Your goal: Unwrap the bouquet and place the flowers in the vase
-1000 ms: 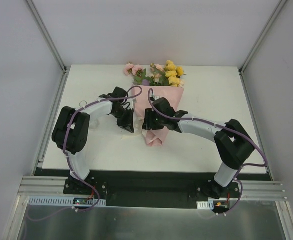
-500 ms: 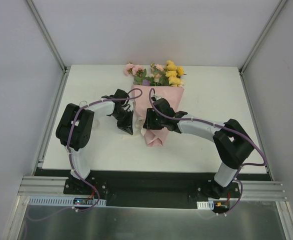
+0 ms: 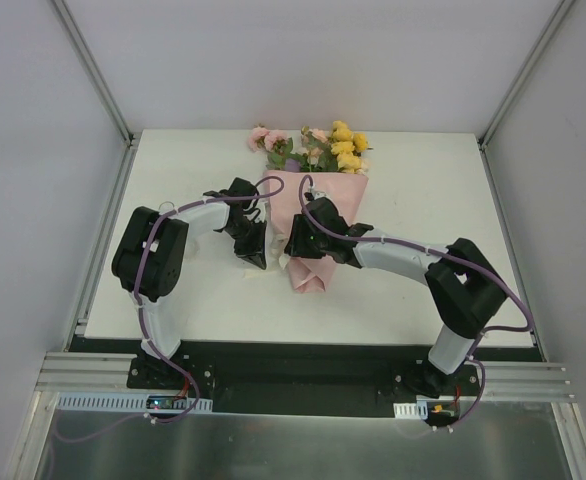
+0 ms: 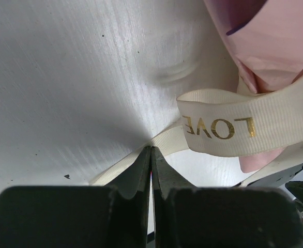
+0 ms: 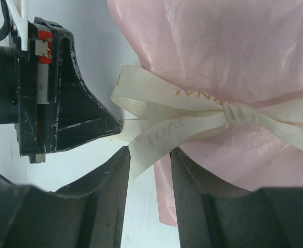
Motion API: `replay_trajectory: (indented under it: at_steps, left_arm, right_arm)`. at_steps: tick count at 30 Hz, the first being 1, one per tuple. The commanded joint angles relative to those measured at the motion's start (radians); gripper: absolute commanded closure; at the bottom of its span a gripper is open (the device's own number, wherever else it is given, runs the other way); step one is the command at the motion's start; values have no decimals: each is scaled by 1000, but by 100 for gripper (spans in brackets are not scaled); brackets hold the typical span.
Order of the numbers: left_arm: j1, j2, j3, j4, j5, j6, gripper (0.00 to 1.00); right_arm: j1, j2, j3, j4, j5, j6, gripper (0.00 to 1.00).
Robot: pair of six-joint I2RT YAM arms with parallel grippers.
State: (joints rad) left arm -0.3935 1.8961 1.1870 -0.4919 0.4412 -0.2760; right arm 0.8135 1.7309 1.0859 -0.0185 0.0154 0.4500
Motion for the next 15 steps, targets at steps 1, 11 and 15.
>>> replay_trajectory:
  at_steps: [1, 11, 15]
  left_arm:
    - [-7, 17, 22, -7, -45, -3, 100]
    - [-16, 40, 26, -16, -75, -17, 100]
    - [-18, 43, 28, -19, -85, -19, 100]
  right_arm:
    - [10, 9, 0, 31, 43, 26, 60]
    - [21, 38, 20, 23, 55, 23, 59]
    - [23, 39, 12, 23, 77, 29, 63]
